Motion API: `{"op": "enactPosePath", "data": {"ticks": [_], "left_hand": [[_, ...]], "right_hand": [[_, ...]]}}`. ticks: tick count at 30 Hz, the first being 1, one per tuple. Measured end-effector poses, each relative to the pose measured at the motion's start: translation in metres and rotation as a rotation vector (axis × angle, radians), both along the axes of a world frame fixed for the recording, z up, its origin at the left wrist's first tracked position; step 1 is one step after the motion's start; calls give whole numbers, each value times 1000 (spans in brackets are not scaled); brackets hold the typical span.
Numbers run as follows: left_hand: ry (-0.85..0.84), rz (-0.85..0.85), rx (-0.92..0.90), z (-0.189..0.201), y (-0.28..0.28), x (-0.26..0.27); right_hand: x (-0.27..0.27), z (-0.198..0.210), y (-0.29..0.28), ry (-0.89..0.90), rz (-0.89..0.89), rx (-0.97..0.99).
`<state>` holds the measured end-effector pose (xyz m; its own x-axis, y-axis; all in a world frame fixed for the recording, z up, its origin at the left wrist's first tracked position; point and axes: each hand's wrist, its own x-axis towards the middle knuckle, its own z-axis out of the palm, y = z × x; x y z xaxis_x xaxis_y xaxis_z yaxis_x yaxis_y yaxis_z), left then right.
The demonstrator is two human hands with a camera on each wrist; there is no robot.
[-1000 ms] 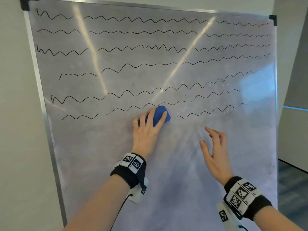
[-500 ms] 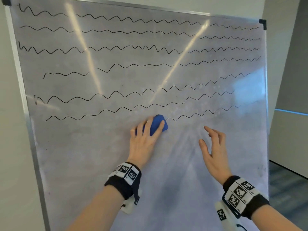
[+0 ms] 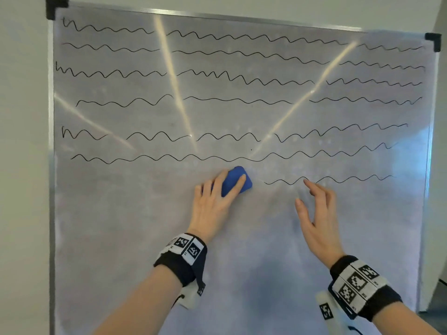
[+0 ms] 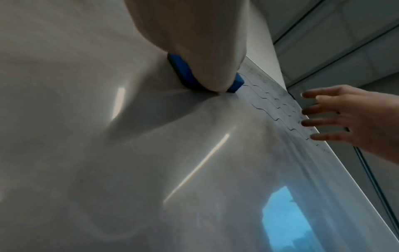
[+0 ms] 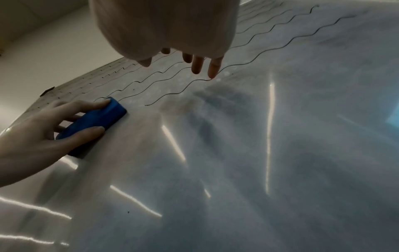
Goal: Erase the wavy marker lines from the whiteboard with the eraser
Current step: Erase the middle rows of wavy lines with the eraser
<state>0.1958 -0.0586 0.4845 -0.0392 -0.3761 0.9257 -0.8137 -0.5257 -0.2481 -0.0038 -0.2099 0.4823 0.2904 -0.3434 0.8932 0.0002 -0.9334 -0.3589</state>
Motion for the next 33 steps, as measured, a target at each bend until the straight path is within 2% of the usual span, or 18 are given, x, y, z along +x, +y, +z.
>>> {"op": "enactPosePath", "data": {"ticks": [3, 5, 9, 12, 14, 17, 22, 26, 30, 31, 33], "left_hand": [[112, 21, -98, 0, -15, -10], [114, 11, -102, -3, -36, -28], [47, -34, 96, -17, -76, -73], [25, -17, 152, -21, -77, -75], [-1, 9, 99, -23, -66, -59], [45, 72, -44, -21, -45, -38], [172, 81, -138, -16, -61, -53], [57, 7, 109, -11, -96, -82], [-83, -41, 322, 0, -78, -74], [-106, -29, 338, 1, -66, -64], [-46, 20, 265, 0, -36, -40]], "right_hand": [[-6, 0, -11, 12, 52, 18], [-12, -1, -18, -4, 65, 2], [-31, -3, -38, -17, 64, 16], [-42, -1, -55, -44, 58, 1], [-47, 0, -63, -47, 46, 7], [-48, 2, -69, -44, 64, 35], [-44, 1, -66, -35, 124, 29], [-41, 1, -63, -38, 150, 42], [-39, 2, -62, -43, 172, 48], [-39, 1, -63, -44, 172, 44], [-40, 0, -63, -41, 178, 49]]}}
